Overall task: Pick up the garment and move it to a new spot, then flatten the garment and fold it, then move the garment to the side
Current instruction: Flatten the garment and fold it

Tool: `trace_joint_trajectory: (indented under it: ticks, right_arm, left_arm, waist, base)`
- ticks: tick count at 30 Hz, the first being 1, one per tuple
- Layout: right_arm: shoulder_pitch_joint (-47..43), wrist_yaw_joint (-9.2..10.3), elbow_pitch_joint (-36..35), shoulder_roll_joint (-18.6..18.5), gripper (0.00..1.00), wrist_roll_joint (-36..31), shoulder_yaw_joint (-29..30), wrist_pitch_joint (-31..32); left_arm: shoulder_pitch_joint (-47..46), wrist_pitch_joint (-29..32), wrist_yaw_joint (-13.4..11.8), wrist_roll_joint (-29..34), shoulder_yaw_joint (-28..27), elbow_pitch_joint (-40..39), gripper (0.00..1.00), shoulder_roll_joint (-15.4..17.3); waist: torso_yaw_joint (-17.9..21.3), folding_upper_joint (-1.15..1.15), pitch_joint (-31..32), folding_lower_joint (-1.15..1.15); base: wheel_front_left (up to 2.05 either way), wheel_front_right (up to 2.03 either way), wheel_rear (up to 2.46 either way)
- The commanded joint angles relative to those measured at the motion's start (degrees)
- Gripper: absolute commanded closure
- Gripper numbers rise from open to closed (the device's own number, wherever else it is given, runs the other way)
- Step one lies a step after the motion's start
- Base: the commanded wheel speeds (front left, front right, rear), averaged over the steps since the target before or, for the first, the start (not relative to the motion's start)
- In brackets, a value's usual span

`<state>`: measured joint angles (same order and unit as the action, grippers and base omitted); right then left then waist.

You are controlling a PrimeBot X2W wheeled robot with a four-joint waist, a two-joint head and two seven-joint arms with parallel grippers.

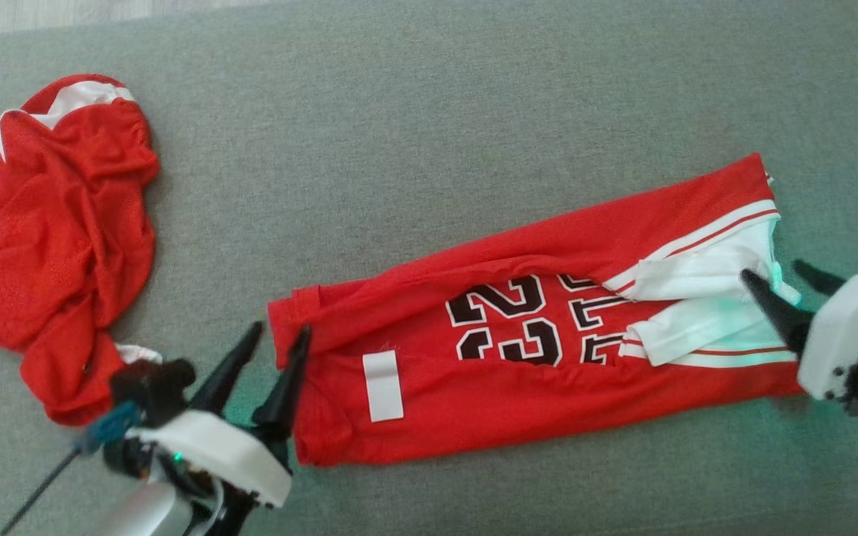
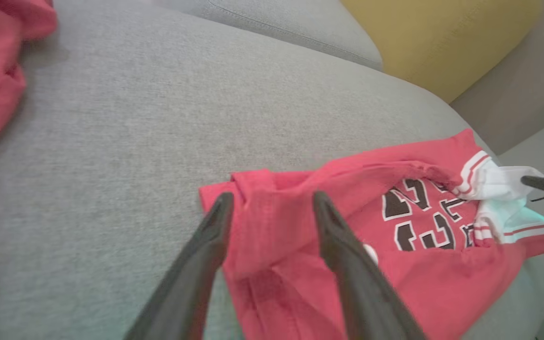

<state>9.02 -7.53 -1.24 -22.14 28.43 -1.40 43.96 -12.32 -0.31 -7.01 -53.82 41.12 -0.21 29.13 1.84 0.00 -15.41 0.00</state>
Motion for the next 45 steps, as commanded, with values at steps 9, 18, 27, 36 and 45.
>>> trace_joint_trajectory:
  ticks: [9, 18, 27, 36, 45]
  right_arm:
    - [3.8, 0.04, 4.0, 5.5, 0.00, -6.5, 8.5, 0.6]
    - [5.7, 0.04, 11.5, 7.6, 0.00, -13.5, 10.3, 3.2]
    - [1.5, 0.04, 11.2, 8.6, 1.00, -9.9, 10.6, 9.2]
    - [1.7, 0.04, 9.0, 7.3, 1.00, -8.8, 18.3, 4.5]
    - [4.1, 0.04, 8.8, 0.3, 1.00, -11.3, 29.8, -0.5]
  left_arm:
    - [3.3, -14.3, -6.7, 10.3, -7.5, -2.5, 0.00, -2.0]
    - [6.3, -14.7, -4.0, 23.6, -11.9, -3.4, 0.00, -11.3]
    - [12.1, -14.7, 2.6, 32.2, -16.4, -1.1, 0.00, -18.4]
    - [16.5, -14.7, 7.4, 36.7, -23.2, 3.6, 0.00, -23.8]
    - [19.1, -14.7, 9.5, 38.5, -26.7, 5.8, 0.00, -26.0]
  waist:
    - [-1.3, 0.00, -0.2, 0.00]
    - [-4.9, 0.00, -1.8, 0.00]
    - [-7.2, 0.00, -0.9, 0.00]
    - [-6.9, 0.00, 3.6, 0.00]
    - [-6.1, 0.00, 7.4, 0.00]
  base:
    - [0.00, 0.00, 0.00]
    - [0.00, 0.00, 0.00]
    - [0.00, 0.00, 0.00]
    - [0.00, 0.00, 0.00]
    - [0.00, 0.00, 0.00]
